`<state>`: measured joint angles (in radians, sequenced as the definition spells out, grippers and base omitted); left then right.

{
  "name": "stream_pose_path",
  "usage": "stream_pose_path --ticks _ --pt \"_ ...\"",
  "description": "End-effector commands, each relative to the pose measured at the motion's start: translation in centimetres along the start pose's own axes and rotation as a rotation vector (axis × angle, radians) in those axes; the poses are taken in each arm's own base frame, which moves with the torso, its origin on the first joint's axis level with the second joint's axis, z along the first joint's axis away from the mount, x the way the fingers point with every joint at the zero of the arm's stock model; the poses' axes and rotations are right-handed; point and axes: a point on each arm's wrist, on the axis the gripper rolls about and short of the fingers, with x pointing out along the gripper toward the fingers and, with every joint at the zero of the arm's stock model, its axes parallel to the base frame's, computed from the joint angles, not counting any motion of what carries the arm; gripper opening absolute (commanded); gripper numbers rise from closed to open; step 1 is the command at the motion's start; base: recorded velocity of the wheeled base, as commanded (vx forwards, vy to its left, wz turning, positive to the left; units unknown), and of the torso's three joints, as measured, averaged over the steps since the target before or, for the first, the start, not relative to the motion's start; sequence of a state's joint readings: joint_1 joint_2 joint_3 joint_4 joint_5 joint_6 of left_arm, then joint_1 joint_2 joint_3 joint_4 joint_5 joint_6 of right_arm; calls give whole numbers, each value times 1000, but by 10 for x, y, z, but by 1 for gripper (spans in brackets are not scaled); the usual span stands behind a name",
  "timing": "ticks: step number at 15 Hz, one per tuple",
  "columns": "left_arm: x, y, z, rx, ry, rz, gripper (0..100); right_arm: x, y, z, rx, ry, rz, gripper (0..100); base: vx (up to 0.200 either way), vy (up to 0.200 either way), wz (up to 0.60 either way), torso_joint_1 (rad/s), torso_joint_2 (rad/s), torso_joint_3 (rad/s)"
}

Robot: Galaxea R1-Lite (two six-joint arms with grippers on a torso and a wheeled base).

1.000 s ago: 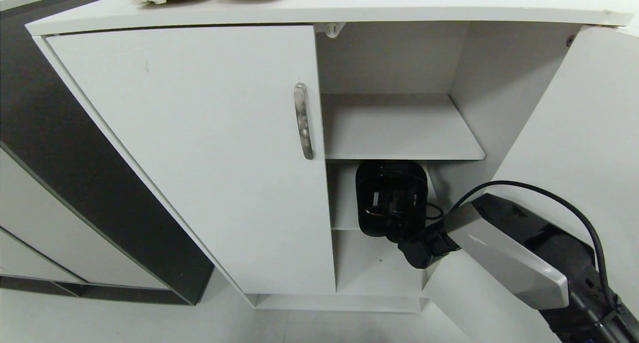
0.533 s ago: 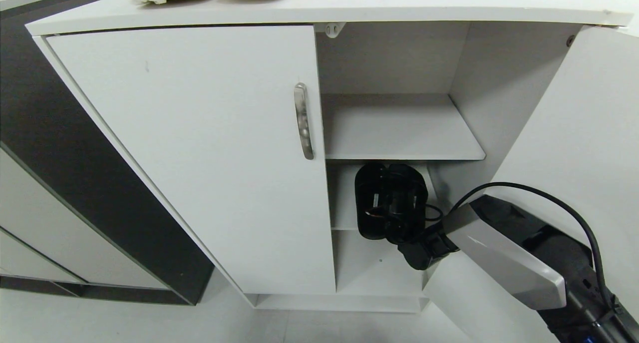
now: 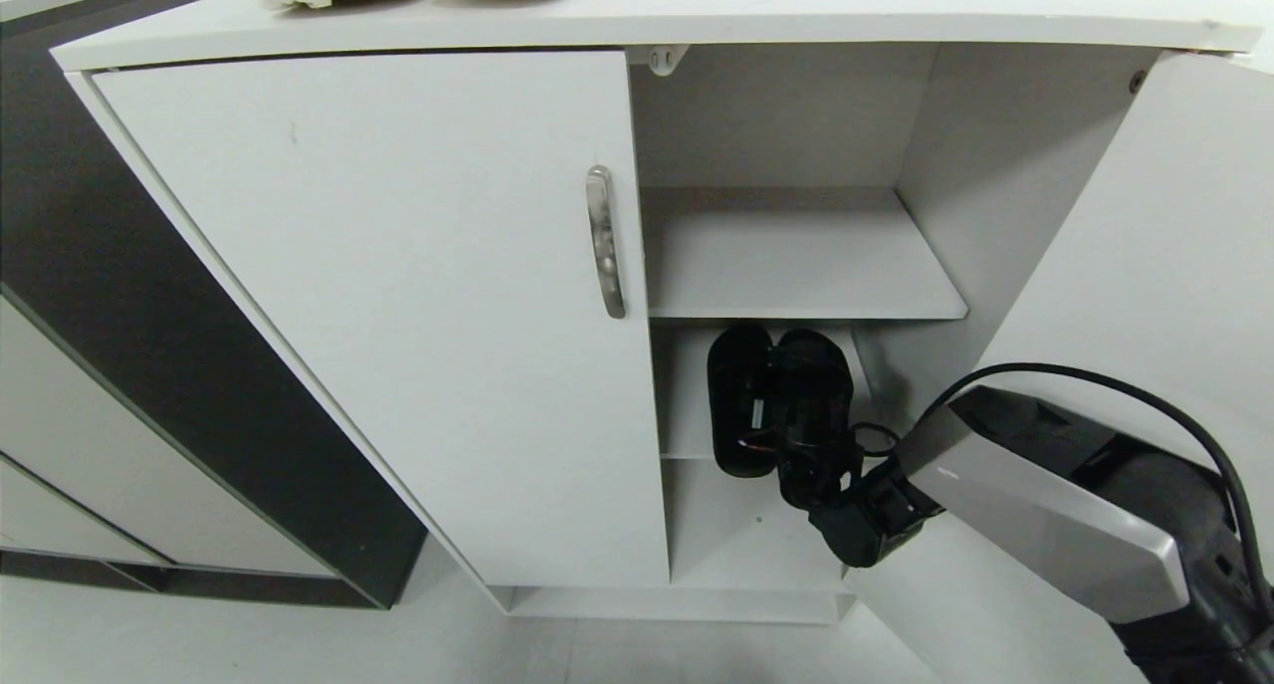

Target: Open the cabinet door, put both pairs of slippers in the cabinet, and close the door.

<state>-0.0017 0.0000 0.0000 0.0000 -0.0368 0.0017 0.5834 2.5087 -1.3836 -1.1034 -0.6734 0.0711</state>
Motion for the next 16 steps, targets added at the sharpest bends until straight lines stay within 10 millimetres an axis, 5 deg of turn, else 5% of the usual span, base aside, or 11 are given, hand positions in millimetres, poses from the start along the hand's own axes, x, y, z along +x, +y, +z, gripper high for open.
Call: stream_pose_path --ticks 1,7,12,16 --pt "0 0 0 1 2 0 0 -45 -9 19 24 -28 48 100 0 0 0 0 0 0" --pt "0 0 0 1 2 -1 0 -138 -35 4 -18 20 141 100 0 0 0 0 0 0" --pt "0 0 0 3 2 -1 0 -142 -32 -4 -31 30 151 100 0 0 0 0 0 0" --pt "0 0 0 3 2 -1 0 -141 -33 -5 -33 32 148 100 -200 0 0 6 6 1"
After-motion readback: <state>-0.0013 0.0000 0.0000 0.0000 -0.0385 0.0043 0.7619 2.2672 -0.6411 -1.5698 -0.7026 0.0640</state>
